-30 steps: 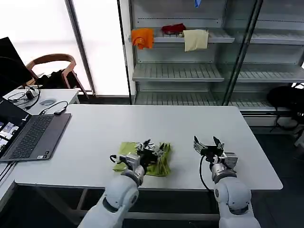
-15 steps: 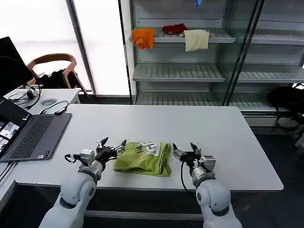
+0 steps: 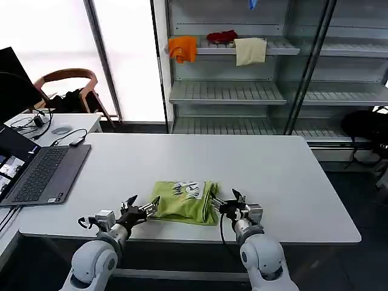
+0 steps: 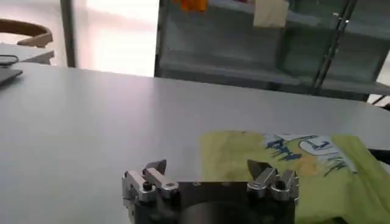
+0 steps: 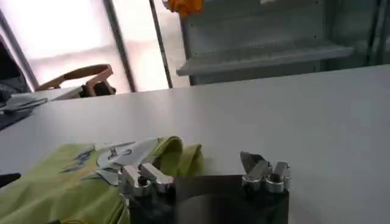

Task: Fold and organize the clothes.

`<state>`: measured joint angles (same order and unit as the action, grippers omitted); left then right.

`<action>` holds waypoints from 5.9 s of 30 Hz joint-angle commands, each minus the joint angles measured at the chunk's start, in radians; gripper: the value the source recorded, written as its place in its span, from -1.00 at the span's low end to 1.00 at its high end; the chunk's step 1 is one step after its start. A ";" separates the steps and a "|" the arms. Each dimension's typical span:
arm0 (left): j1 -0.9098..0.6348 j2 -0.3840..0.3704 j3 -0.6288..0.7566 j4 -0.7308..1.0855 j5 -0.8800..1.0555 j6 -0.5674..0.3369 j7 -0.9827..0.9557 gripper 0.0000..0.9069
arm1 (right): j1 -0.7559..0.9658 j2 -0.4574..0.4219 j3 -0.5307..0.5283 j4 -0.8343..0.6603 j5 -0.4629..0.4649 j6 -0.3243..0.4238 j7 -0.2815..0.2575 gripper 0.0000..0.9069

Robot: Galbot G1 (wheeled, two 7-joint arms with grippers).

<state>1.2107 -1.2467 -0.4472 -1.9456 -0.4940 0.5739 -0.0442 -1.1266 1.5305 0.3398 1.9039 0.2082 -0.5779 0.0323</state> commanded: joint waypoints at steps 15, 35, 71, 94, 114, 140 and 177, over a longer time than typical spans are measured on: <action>-0.049 -0.063 0.013 0.092 -0.033 0.002 -0.007 -0.18 | -0.014 -0.010 0.011 0.017 -0.022 0.000 -0.009 1.00; -0.069 -0.095 0.014 0.148 -0.152 0.002 -0.009 -0.98 | 0.014 -0.009 0.019 -0.001 -0.072 0.000 -0.018 1.00; -0.194 0.424 -0.360 0.257 0.719 -0.317 0.388 -0.98 | -0.004 -0.045 0.088 0.001 -0.064 0.036 -0.030 1.00; -0.136 0.111 0.219 0.070 0.933 -0.130 0.352 -0.96 | -0.081 -0.087 0.203 -0.003 -0.016 0.089 -0.048 1.00; -0.335 0.035 0.283 0.041 0.238 0.003 0.089 1.00 | -0.013 -0.020 0.075 0.090 0.093 -0.001 -0.030 1.00; -0.075 0.082 -0.242 -0.082 0.036 0.002 0.062 1.00 | 0.331 0.128 -0.339 -0.351 0.589 -0.006 0.329 1.00; -0.042 0.059 -0.225 -0.113 0.037 -0.003 0.051 1.00 | 0.307 0.092 -0.186 -0.160 0.496 -0.002 0.229 -1.00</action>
<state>1.1600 -1.1852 -0.6673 -2.0619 -0.4548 0.5737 0.0058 -0.8213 1.6091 0.0803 1.5910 0.7211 -0.5720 0.2561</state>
